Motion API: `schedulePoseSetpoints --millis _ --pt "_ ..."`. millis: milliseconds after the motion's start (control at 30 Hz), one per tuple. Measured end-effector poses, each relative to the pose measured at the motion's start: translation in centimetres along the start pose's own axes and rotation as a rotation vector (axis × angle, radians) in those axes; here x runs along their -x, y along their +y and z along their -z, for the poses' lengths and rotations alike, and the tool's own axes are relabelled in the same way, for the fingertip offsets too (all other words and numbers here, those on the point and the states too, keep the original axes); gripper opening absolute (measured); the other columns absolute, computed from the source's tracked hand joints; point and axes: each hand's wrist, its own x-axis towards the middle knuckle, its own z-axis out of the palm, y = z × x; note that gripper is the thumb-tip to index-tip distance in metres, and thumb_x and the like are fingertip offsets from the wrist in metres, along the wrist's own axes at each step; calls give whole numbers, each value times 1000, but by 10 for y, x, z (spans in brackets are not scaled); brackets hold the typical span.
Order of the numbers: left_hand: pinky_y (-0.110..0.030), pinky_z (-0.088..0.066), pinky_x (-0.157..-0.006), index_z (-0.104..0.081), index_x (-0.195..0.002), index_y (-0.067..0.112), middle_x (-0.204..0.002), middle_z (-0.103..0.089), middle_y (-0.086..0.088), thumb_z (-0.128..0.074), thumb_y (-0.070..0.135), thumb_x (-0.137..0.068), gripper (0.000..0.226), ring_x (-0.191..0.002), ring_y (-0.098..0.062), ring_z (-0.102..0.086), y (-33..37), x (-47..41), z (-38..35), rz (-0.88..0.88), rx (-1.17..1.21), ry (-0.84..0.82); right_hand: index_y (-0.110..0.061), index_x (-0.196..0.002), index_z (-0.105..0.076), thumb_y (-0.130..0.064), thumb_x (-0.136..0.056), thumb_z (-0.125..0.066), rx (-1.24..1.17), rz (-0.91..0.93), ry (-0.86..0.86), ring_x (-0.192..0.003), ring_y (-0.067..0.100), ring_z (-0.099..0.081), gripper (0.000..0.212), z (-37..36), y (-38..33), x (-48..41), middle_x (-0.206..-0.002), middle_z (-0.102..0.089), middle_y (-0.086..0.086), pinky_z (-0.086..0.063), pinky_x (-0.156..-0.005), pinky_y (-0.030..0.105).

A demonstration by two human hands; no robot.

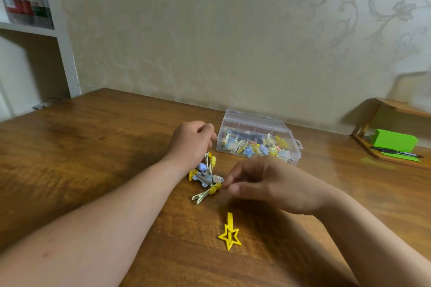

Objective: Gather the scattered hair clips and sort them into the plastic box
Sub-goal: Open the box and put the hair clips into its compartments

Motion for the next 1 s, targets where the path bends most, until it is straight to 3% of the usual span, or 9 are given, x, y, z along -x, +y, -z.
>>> schedulePoseSetpoints --millis 100,233,400,500,633,767,900,1000 --pt "-32 -47 -65 -76 -84 14 -75 -71 -2 -52 31 -109 40 -67 -16 -59 -2 -2 -1 -3 3 8 -27 -114 -77 -39 -94 -78 32 -28 -84 -99 18 -72 23 0 -2 1 -106 -77 1 -53 -97 44" --pt "-33 -48 -67 -76 -83 14 -74 -70 -1 -52 30 -110 39 -67 -15 -59 -3 -2 -2 -5 4 5 -25 -111 -76 -39 -88 -85 69 -41 -141 -82 3 -64 28 -4 -6 2 -100 -75 2 -49 -77 24" --pt "-35 -50 -71 -76 -82 14 -73 -69 -1 -52 29 -110 39 -70 -16 -61 -2 -2 -3 -11 -5 11 -23 -104 -75 -39 -89 -84 142 -28 -138 -78 7 -63 23 -7 -5 -2 -96 -75 3 -50 -74 31" --pt "-35 -50 -72 -77 -81 16 -71 -69 1 -54 30 -109 38 -71 -15 -61 -4 -3 -3 0 14 17 -23 -100 -75 -40 -89 -83 165 -29 -77 -79 16 -64 22 -10 0 -4 -95 -75 3 -52 -75 39" --pt "-36 -50 -75 -77 -81 17 -72 -69 0 -55 30 -108 38 -74 -17 -61 -6 -3 -4 0 21 21 -24 -99 -75 -38 -92 -80 117 -39 -14 -76 4 -61 17 -10 4 -6 -95 -74 0 -50 -74 32" --pt "-42 -54 -78 -77 -80 17 -71 -69 0 -56 30 -108 37 -74 -19 -62 -6 -4 -3 -10 23 19 -23 -98 -73 -38 -96 -76 49 -42 50 -80 5 -61 15 -6 12 -7 -90 -72 -2 -52 -80 39" --pt "-45 -56 -82 -78 -81 17 -73 -71 -2 -56 30 -108 37 -77 -20 -64 -7 -5 -3 -10 16 19 -20 -97 -68 -32 -100 -72 -105 -23 126 -73 5 -60 13 -3 18 -6 -82 -69 -6 -46 -71 23" --pt "-45 -55 -82 -78 -82 17 -75 -71 -3 -56 30 -108 37 -78 -21 -64 -6 -5 -4 -6 15 23 -13 -104 -65 -26 -101 -71 -226 -10 260 -77 11 -65 15 -5 24 -9 -83 -71 -3 -51 -72 28"
